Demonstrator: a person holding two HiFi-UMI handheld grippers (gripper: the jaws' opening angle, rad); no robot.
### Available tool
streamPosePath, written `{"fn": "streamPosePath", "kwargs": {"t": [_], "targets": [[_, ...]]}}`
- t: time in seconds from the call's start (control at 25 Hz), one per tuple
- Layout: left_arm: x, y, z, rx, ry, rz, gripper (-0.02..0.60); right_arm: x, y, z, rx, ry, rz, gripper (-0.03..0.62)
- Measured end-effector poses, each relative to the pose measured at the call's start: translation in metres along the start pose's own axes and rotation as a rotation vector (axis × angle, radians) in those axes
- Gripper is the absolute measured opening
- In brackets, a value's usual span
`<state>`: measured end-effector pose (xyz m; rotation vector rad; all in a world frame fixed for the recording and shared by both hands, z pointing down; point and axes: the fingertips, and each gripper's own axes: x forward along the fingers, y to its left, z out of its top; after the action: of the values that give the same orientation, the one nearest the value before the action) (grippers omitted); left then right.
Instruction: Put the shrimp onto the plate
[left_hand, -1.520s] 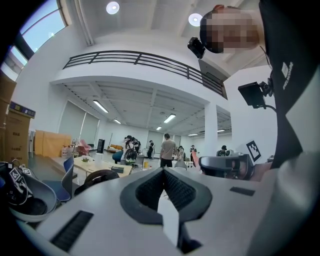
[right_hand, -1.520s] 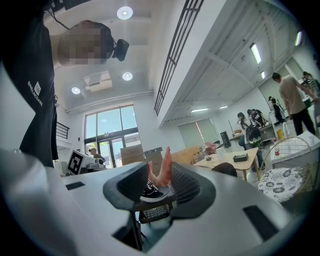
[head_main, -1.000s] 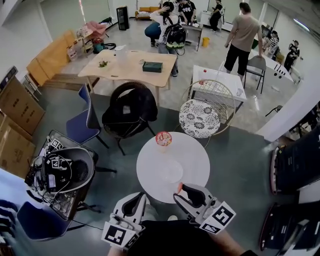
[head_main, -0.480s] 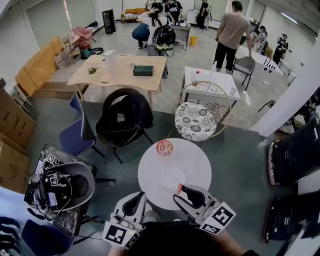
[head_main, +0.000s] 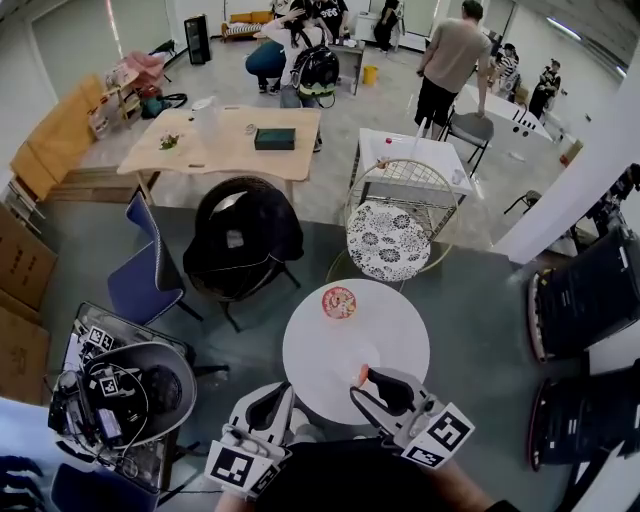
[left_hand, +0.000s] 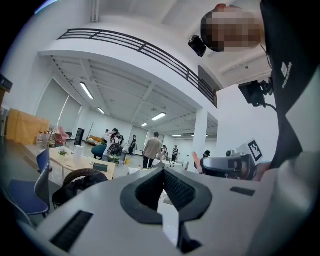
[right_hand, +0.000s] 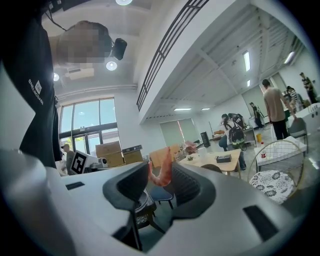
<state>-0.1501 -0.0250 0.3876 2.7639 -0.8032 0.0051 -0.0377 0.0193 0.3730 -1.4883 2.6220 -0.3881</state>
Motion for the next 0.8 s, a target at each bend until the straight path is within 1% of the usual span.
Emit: {"fn": "streamPosePath", "kwargs": {"t": [0.28,0.44,0.64,0.8], "targets": [[0.003,0.024,-0.003,-0.016,0.029,-0.055,0.006,0.023,0.0,-0.001,0.012,-0.006,-0.052,0.151],[0.009,0.026,-0.005,-0.015,0.042,-0.097,0.006,0.027,-0.001,-0.004,0.015,0.001,-0.073,0.15],[0.017,0.023,-0.011,-0.042,0.061,-0.118,0.006,0.021,-0.007,-0.004,0.03,0.001,-0.104,0.15],[0.028,0.016,-0.011,-0.034,0.049,-0.151,0.006,0.017,-0.016,-0.003,0.035,0.002,-0.121,0.151]]}}
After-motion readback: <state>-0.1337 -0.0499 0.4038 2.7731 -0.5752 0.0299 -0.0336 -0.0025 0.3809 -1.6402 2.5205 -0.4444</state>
